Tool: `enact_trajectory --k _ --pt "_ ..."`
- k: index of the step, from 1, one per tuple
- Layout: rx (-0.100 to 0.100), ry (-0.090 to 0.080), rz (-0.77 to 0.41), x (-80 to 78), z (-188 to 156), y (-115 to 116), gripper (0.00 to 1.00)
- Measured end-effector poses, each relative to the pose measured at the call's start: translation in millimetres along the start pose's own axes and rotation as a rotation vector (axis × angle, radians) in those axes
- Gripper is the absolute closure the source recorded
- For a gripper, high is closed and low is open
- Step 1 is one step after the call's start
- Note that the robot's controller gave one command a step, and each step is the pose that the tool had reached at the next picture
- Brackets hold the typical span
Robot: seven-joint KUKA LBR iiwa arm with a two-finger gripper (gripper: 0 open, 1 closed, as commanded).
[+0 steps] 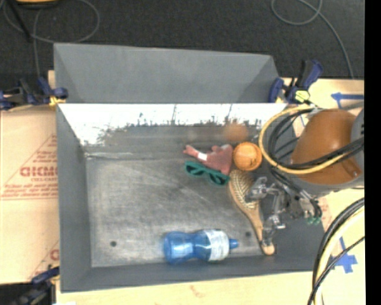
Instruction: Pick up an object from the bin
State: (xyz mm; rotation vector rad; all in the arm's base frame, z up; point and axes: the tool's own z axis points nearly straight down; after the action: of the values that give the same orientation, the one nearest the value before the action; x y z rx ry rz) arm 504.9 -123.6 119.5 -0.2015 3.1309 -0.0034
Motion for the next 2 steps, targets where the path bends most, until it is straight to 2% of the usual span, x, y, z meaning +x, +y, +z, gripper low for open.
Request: enact_trajectory --k 1,2 --pt "-0.005 0.01 -0.125 10.8 -24 14 0.0" --pt "0.001 -0.002 -0.361 23.1 -49 27 0.0"
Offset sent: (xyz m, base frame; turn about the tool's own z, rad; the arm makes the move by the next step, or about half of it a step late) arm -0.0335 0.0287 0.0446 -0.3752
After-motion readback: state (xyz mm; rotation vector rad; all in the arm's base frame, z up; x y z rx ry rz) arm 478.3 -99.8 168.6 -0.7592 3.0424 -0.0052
